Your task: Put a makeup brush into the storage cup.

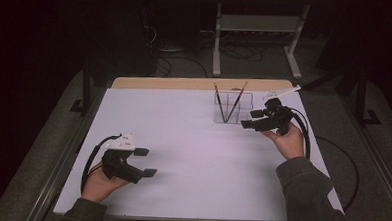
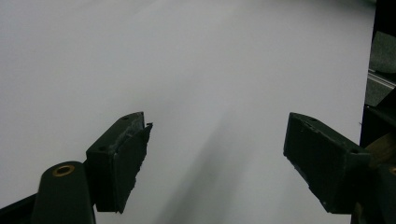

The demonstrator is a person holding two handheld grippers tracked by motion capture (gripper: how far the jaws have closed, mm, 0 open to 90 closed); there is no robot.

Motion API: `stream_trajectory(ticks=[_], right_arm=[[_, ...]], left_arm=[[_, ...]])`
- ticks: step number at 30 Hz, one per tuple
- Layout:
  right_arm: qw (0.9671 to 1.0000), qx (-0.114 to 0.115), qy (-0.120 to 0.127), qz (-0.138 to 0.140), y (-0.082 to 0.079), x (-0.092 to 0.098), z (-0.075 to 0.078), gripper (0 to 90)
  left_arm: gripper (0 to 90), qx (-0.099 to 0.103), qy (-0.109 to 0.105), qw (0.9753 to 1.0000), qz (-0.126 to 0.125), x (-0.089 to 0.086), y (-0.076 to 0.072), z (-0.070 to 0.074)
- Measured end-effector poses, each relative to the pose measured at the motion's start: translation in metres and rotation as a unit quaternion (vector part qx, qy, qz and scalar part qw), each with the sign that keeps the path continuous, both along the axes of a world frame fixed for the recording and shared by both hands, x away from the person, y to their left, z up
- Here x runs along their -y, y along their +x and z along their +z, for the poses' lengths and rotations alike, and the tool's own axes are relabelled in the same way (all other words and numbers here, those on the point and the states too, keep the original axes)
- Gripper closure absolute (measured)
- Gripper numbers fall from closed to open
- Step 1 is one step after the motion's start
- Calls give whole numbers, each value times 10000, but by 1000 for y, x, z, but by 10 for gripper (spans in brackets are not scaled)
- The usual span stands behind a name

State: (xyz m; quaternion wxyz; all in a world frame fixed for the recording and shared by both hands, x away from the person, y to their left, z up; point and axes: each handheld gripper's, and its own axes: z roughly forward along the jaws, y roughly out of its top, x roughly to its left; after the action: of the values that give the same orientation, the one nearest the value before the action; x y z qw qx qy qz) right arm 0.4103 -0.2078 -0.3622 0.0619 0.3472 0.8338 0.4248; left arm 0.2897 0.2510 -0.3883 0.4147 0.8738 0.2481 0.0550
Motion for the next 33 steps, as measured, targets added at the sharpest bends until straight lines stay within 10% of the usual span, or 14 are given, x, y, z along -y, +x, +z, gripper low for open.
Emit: stream_trajectory(ticks=[33], right_arm=[[9998, 132, 146, 82, -31, 5, -10, 306]], left_arm=[[188, 86, -62, 9995, 302, 0, 2, 1]])
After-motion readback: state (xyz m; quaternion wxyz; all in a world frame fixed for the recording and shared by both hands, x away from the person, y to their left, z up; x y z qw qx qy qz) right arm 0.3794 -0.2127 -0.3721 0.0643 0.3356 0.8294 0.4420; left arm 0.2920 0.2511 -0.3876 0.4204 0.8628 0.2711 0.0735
